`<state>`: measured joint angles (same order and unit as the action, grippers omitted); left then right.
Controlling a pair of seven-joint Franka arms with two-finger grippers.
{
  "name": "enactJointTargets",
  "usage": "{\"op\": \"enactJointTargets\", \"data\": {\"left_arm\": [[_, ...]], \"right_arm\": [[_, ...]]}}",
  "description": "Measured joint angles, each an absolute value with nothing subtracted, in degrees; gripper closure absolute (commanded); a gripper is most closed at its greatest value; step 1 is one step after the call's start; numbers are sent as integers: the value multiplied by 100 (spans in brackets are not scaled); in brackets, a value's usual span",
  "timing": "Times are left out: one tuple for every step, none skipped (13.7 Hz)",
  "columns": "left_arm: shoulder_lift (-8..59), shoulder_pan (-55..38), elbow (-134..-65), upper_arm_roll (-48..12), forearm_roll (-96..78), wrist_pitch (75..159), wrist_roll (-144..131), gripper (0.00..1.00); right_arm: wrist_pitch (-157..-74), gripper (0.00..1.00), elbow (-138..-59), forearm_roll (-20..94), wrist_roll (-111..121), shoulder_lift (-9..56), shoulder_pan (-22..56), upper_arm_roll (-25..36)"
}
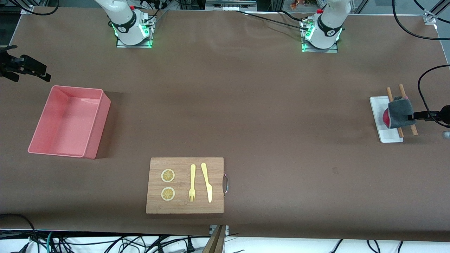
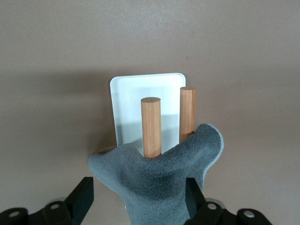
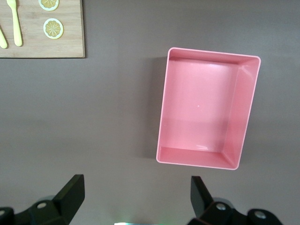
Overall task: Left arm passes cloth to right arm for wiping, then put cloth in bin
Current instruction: 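Lower the left gripper onto the grey cloth on the peg holder, then close the left gripper on the cloth while the right gripper moves toward the bin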
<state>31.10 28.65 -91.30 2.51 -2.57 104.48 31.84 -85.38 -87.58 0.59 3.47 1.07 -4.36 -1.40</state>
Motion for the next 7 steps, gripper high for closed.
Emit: {"op": "enactJointTargets", "data": {"left_arm": [[3114, 2865, -9117, 237, -262, 10448, 3184, 24], [3114, 2865, -9102, 222, -270, 10448, 3185, 33], [3115, 2864, -9077, 212, -275, 10448, 3185, 41], [3114, 2864, -9037, 206, -276, 10448, 3185, 48], [3114, 2864, -9001, 203, -276, 10448, 3185, 50], [3114, 2864, -8984, 203, -276, 10448, 3188, 51], [3115, 2864, -8982, 203, -277, 10448, 3188, 50]], "right_arm": [[-8538, 0, -8758, 59, 347, 107, -436, -140], [-8538, 0, -8758, 59, 347, 107, -436, -140], [-8538, 0, -8758, 59, 347, 107, -436, -140], [-8538, 0, -8758, 59, 347, 108, -437, -139], [-8538, 0, -8758, 59, 347, 108, -438, -139], [-8538, 0, -8758, 59, 347, 108, -438, -139], [-8538, 0, -8758, 59, 347, 111, -438, -139]]}}
